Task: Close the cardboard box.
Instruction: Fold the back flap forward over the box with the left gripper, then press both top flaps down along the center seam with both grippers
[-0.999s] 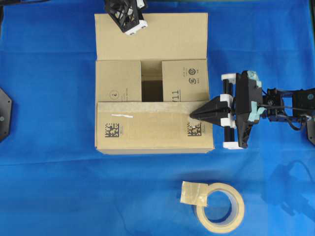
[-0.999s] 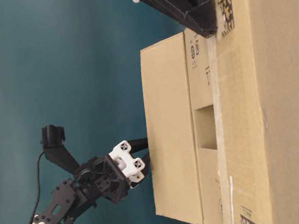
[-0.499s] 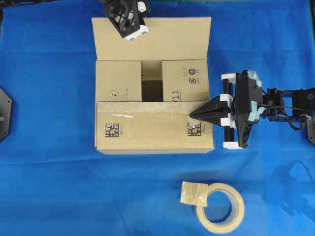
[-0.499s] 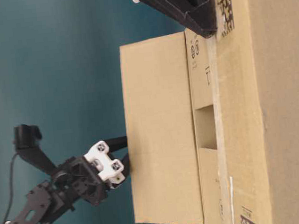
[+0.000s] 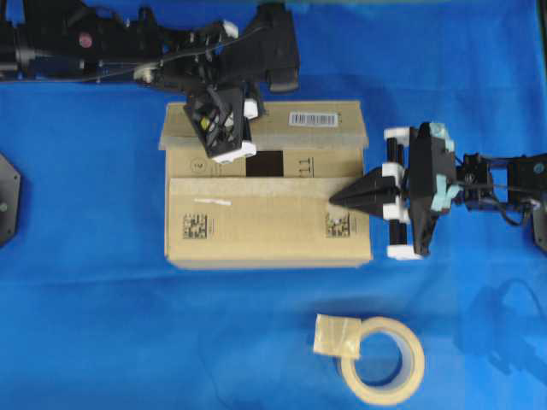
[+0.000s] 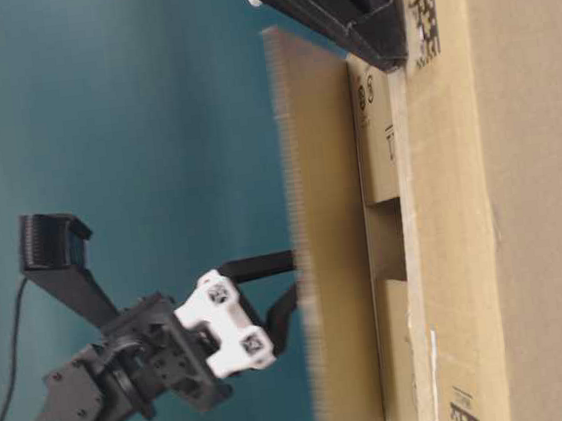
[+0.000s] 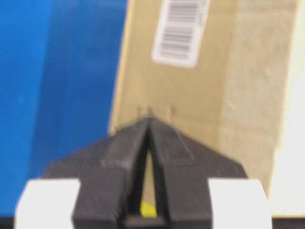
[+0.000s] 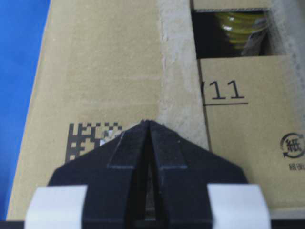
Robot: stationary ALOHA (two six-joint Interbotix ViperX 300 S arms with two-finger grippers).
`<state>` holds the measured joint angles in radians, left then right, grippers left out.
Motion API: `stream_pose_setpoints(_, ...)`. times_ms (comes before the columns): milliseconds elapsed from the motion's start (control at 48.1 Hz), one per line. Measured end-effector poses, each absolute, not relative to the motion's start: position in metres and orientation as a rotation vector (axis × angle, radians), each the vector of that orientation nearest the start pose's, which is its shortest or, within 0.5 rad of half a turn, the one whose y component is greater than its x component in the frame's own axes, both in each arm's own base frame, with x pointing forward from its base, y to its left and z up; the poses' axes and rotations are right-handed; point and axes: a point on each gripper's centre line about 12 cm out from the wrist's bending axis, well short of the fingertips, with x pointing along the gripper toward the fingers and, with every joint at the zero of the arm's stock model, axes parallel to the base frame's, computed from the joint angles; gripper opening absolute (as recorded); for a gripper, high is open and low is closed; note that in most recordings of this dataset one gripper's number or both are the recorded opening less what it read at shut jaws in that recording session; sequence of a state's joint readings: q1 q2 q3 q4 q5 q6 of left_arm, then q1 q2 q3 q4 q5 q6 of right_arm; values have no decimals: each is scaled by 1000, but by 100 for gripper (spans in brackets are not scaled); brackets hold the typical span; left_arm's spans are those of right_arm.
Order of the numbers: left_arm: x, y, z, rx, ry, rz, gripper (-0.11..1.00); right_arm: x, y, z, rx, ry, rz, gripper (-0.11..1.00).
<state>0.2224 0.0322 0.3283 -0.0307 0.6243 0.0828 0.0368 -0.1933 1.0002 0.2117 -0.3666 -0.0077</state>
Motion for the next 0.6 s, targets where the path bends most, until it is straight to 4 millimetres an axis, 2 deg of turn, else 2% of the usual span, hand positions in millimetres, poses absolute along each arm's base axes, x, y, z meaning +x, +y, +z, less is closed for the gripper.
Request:
stream_pose_setpoints(270,397,56,203,-99,904,134,0,314,3,165,163,443,-81,0)
stream_pose_setpoints(478,387,50,188,-131,822,147,0,314,3,165,163,443,-81,0)
stream_pose_setpoints(603,381,47,185,-133,776,146,0,315,2,166,163,437,-83,0)
